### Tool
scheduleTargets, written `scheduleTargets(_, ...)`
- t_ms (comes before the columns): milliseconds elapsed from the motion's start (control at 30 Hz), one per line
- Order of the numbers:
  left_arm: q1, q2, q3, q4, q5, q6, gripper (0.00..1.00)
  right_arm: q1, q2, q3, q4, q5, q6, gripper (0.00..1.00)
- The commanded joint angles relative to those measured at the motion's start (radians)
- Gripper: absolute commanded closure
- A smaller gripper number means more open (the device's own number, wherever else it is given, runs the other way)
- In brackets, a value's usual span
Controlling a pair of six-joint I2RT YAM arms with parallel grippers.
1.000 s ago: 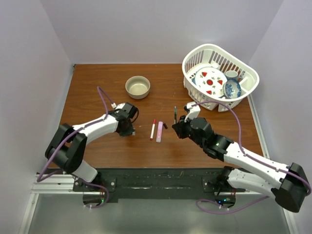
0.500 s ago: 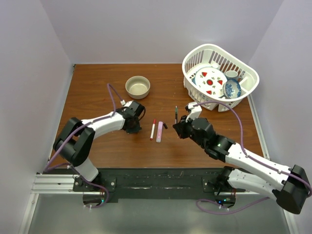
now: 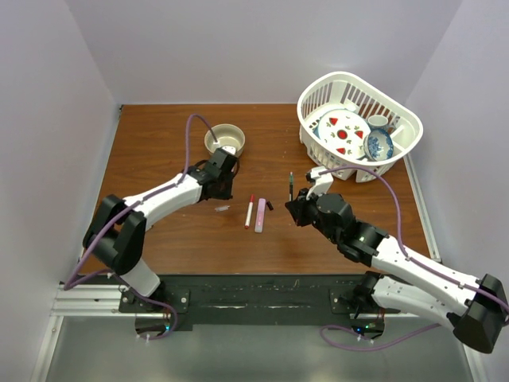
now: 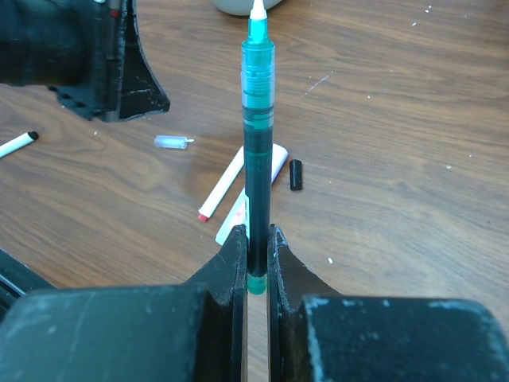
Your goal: Insert the pens into the pen caps
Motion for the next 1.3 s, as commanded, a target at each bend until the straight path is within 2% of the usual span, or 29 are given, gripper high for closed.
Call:
scheduleTargets(0, 0.000, -0.074, 0.007, -0.003, 0.147, 0.295, 0.65, -0.001, -0.009, -0.001, 0.019, 0.033, -0.020, 1.00)
scheduleTargets(67, -0.002, -0.045, 0.046, -0.059, 0.167, 0.348, 0.58, 0.001, -0.023, -0.002, 0.016, 0.035, -0.022, 1.00)
scheduleTargets(300, -0.003, 0.092, 0.165, -0.184, 0.132, 0.559, 0.53, -0.001, -0.082, -0.033, 0.041, 0.030, -0.014, 1.00)
scheduleTargets(433, -0.002, 0.131, 0.167, -0.178, 0.191, 0.595, 0.53, 0.001, -0.101, -0.031, 0.037, 0.030, -0.020, 1.00)
scheduleTargets(733, -0.002, 0.116, 0.090, -0.141, 0.182, 0.621, 0.48, 0.001, -0.188, -0.033, -0.001, 0.055, -0.046, 1.00)
scheduleTargets(1000, -0.002, 0.181, 0.092, -0.152, 0.182, 0.616, 0.50, 0.002, -0.225, -0.036, -0.027, 0.062, -0.043, 1.00)
scheduleTargets(1100, -0.002, 0.190, 0.083, -0.152, 0.187, 0.609, 0.55, 0.001, -0.239, -0.039, -0.031, 0.065, -0.040, 1.00)
scheduleTargets(1133, -0.002, 0.203, 0.083, -0.155, 0.194, 0.604, 0.61, 0.001, -0.241, -0.039, -0.029, 0.067, -0.040, 1.00)
scheduleTargets(1267, -0.003, 0.230, 0.073, -0.170, 0.210, 0.580, 0.64, 0.001, -0.237, -0.035, -0.027, 0.058, -0.036, 1.00)
